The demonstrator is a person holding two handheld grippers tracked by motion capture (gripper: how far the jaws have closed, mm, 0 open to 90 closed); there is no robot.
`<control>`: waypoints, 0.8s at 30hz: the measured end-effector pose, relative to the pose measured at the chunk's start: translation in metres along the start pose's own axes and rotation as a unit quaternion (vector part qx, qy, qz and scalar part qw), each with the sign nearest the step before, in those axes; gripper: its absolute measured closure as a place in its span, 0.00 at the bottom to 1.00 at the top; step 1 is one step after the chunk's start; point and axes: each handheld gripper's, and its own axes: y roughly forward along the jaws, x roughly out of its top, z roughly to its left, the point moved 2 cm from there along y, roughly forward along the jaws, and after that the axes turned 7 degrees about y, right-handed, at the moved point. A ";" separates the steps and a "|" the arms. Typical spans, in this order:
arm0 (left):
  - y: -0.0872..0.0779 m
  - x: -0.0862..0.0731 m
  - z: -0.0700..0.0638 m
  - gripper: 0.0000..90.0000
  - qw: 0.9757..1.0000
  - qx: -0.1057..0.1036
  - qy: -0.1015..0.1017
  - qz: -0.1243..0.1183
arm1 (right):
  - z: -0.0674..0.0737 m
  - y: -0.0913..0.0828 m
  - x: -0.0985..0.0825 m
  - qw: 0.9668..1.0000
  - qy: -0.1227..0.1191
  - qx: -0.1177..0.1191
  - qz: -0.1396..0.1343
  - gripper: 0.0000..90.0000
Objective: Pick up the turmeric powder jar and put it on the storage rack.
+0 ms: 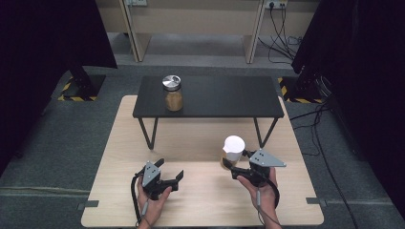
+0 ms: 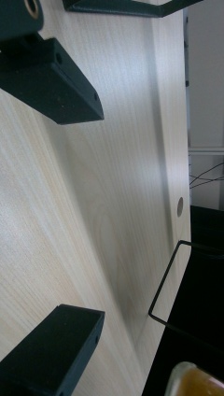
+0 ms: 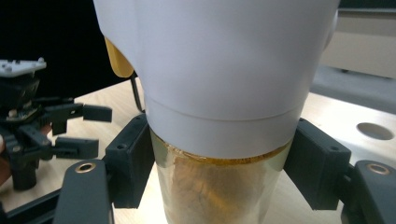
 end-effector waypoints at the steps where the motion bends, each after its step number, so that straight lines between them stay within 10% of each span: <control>1: 0.000 0.000 0.000 0.05 1.000 0.000 0.000 0.000 | 0.001 -0.001 0.002 1.000 -0.002 -0.003 -0.003 0.34; 24: 0.000 0.000 -0.002 0.05 1.000 0.001 0.003 0.000 | 0.004 -0.020 0.070 0.998 0.002 -0.052 -0.031 0.34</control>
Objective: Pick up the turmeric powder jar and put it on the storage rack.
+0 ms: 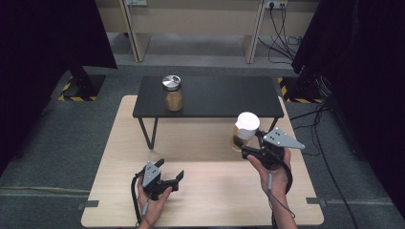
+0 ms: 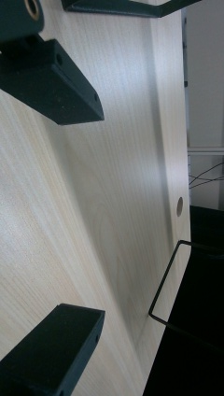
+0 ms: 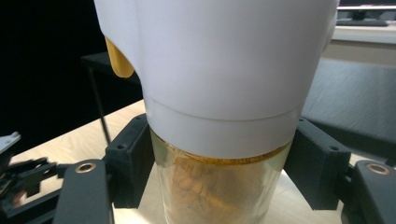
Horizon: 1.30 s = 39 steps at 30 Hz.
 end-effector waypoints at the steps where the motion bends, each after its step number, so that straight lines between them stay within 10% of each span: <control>1: 0.000 0.000 0.000 0.05 1.000 0.000 0.001 0.000 | 0.000 0.000 0.004 1.000 -0.002 -0.003 -0.001 0.34; 15: 0.000 0.000 0.000 0.05 1.000 -0.001 0.002 0.000 | -0.013 0.008 0.047 0.999 0.002 -0.031 -0.009 0.34; 39: 0.000 -0.001 0.000 0.05 1.000 -0.004 0.007 -0.006 | -0.040 0.079 0.093 0.995 0.019 -0.089 0.043 0.34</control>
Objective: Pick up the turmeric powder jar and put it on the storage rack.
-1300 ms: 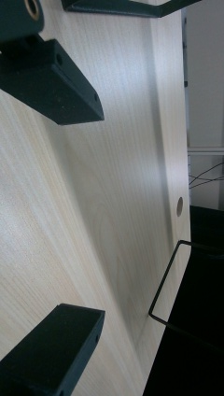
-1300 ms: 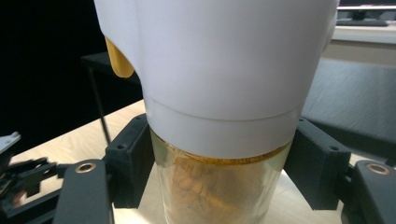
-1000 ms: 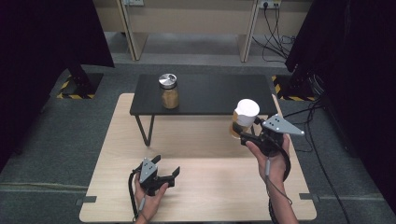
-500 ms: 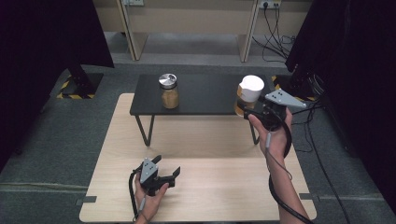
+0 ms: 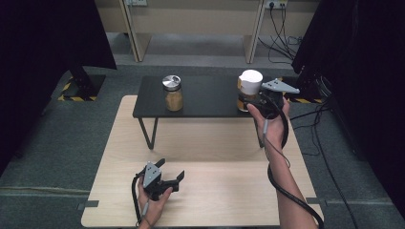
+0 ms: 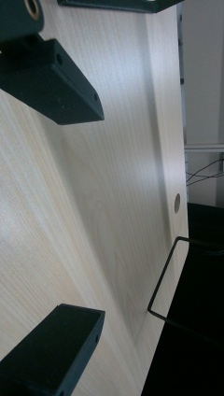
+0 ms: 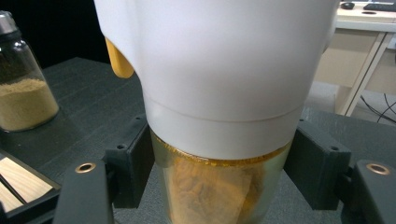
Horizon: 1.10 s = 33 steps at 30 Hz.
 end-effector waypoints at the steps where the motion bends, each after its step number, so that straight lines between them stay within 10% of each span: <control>1: 0.000 0.000 0.000 0.05 1.000 0.000 0.001 0.000 | 0.000 0.001 0.000 1.000 0.000 -0.001 0.001 0.34; 33: 0.001 0.001 -0.001 0.05 1.000 0.001 -0.001 0.002 | -0.005 0.005 -0.019 0.999 0.019 0.008 -0.033 0.34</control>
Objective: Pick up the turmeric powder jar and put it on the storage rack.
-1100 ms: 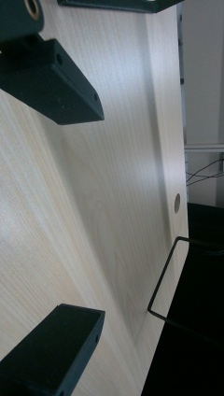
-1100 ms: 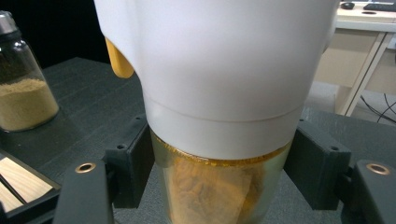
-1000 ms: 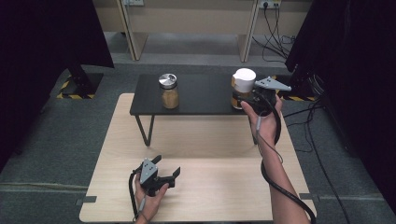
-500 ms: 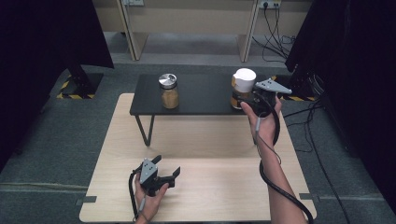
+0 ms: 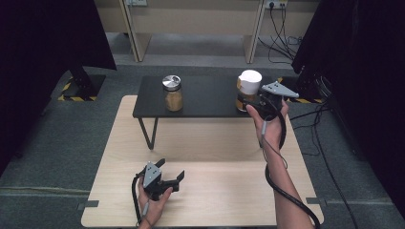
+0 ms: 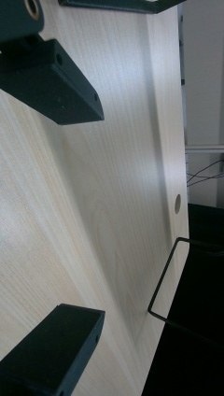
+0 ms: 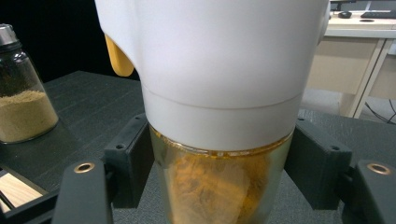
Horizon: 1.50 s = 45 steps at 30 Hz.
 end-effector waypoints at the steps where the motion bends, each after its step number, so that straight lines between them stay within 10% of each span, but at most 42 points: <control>1: 0.000 0.000 0.000 0.05 1.000 0.000 0.000 0.000 | 0.000 0.000 0.000 1.000 0.001 0.001 0.000 0.34; 13: 0.000 0.000 0.000 0.05 1.000 0.000 -0.001 0.000 | 0.002 -0.001 -0.001 1.000 0.006 -0.008 -0.011 0.05; 45: 0.001 0.000 -0.002 0.05 1.000 0.003 0.002 -0.002 | 0.009 -0.049 -0.031 0.999 -0.023 0.007 -0.031 0.05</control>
